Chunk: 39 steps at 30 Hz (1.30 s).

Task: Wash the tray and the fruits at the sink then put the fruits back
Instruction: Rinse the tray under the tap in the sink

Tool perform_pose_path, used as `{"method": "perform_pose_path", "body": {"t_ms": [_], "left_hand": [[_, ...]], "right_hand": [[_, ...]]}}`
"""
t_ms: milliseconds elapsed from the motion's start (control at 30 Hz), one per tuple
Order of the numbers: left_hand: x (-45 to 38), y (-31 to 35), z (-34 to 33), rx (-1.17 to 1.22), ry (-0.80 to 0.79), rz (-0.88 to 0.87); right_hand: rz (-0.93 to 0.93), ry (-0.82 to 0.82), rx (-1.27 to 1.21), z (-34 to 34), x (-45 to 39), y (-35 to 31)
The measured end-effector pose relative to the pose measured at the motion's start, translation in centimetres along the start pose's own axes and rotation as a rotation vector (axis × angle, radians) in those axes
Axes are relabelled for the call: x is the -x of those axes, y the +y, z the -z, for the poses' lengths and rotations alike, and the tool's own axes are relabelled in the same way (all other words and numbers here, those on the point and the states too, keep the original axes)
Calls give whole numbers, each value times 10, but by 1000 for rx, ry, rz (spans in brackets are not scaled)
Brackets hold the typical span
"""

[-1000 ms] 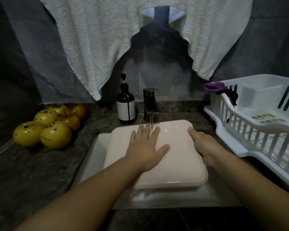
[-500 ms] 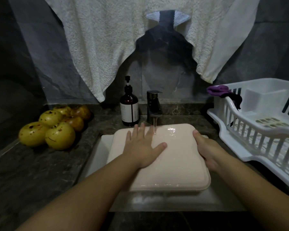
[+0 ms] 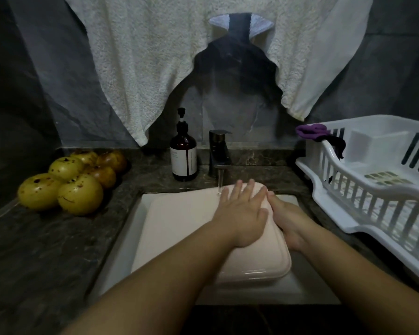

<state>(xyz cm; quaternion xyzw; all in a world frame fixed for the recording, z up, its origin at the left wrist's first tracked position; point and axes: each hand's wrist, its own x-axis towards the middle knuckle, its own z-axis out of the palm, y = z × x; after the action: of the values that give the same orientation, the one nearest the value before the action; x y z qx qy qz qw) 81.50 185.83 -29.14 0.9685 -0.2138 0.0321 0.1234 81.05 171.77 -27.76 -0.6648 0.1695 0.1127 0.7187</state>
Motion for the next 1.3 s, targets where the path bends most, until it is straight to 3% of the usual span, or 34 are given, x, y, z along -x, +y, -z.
{"method": "perform_pose_path", "body": {"t_ms": [233, 400, 467, 533, 667, 767, 967, 1167, 1233, 1300], "left_hand": [[17, -62, 29, -58, -41, 327], [9, -4, 9, -22, 5, 13], [8, -5, 11, -44, 24, -31], [10, -26, 19, -60, 35, 36], [19, -82, 33, -29, 24, 347], [13, -77, 27, -9, 30, 429], [0, 4, 3, -31, 47, 129], [36, -40, 6, -132, -12, -174], [45, -75, 16, -128, -14, -56], [47, -105, 28, -103, -23, 183]], "right_hand": [[59, 88, 21, 3, 1, -4], [26, -12, 29, -5, 6, -1], [35, -24, 30, -7, 8, 0], [74, 26, 52, -6, 8, -2], [113, 151, 61, 1, 10, -10], [117, 169, 55, 2, 9, -11], [95, 101, 77, 0, 4, -2], [130, 156, 76, 17, -3, -7], [140, 200, 57, 21, -4, -9], [133, 220, 44, 24, -6, -11]]}}
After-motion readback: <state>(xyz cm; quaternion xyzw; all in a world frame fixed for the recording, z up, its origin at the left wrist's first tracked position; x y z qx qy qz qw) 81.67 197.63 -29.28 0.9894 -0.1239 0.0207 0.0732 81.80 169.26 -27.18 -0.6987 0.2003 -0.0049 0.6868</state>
